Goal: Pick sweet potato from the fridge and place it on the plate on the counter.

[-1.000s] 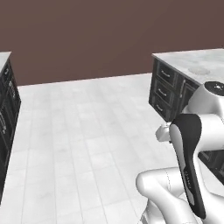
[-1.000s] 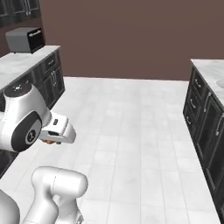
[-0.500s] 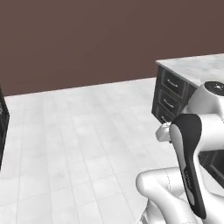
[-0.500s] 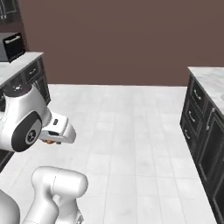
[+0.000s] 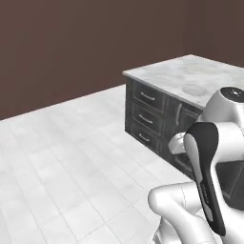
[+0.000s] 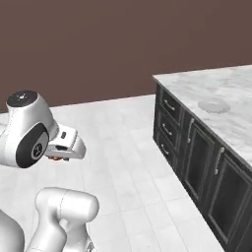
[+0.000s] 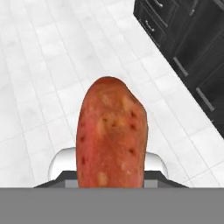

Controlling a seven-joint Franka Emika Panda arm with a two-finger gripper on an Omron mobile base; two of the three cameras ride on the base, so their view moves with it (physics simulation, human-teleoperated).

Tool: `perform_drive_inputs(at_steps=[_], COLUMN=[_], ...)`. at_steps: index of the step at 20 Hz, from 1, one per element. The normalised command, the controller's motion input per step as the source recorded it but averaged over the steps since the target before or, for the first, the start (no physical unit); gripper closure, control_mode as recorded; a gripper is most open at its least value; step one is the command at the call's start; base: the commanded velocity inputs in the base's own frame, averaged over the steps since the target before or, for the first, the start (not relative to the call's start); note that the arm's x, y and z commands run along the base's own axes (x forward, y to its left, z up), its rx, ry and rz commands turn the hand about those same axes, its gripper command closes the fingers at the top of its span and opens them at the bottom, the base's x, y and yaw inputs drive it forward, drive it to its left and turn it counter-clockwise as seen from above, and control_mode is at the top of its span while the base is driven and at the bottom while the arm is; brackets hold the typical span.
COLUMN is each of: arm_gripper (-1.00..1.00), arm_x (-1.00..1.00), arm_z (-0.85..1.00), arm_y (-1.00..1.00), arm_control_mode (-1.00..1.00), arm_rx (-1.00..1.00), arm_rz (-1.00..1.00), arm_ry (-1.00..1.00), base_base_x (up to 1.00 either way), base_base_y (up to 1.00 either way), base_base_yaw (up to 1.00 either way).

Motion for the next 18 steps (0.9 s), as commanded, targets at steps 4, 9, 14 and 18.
perform_drive_inputs(at_steps=[4,9,14,18], arm_gripper=[1.00,1.00,1.00,1.00], arm_x=[0.00,0.00,0.00,0.00], arm_z=[0.00,0.00,0.00,0.00], arm_y=[0.00,0.00,0.00,0.00], arm_control_mode=[1.00,1.00,1.00,1.00], arm_rx=[0.00,0.00,0.00,0.00], arm_rz=[0.00,0.00,0.00,0.00], arm_ry=[0.00,0.00,0.00,0.00], base_base_x=[0.00,0.04,0.59,0.73], base_base_y=[0.00,0.07,0.49,0.90], base_base_yaw=[-1.00,-0.96,-0.44,-0.05])
